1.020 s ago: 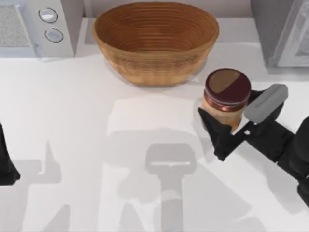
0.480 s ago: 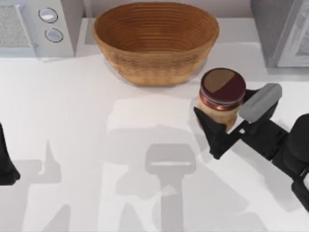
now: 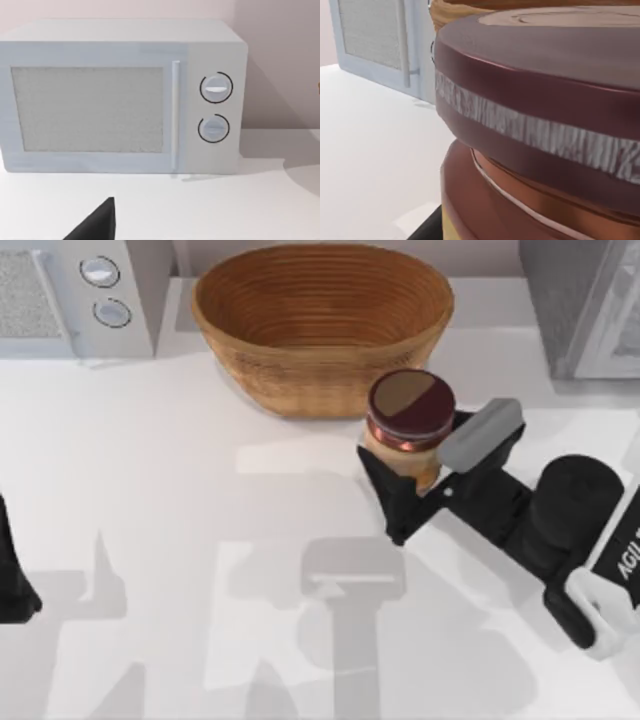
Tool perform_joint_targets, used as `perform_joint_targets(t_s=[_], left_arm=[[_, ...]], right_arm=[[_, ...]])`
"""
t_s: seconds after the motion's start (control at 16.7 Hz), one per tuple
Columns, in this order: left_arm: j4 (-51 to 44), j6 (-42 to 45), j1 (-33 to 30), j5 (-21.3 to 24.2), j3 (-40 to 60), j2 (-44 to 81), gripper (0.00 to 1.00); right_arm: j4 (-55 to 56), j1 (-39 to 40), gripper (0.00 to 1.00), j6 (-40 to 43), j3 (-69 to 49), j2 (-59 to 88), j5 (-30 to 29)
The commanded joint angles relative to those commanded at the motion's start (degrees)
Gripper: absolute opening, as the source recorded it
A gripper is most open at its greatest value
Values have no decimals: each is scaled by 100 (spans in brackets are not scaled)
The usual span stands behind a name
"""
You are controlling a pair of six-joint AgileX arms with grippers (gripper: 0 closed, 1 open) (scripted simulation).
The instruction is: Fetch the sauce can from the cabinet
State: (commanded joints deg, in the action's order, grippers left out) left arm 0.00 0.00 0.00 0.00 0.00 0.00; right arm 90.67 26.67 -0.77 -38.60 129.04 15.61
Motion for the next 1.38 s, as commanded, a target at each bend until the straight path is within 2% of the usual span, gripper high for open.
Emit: perform_joint_targets(t_s=[0.24, 1.02, 1.38], left_arm=[[0, 0, 0, 0, 0, 0, 100], [0, 0, 0, 0, 0, 0, 100], [0, 0, 0, 0, 0, 0, 100]], right_arm=[[-6, 8, 0, 1, -28, 19, -7], [-6, 8, 98, 1, -28, 19, -7], [-6, 8, 100, 1, -28, 19, -7]])
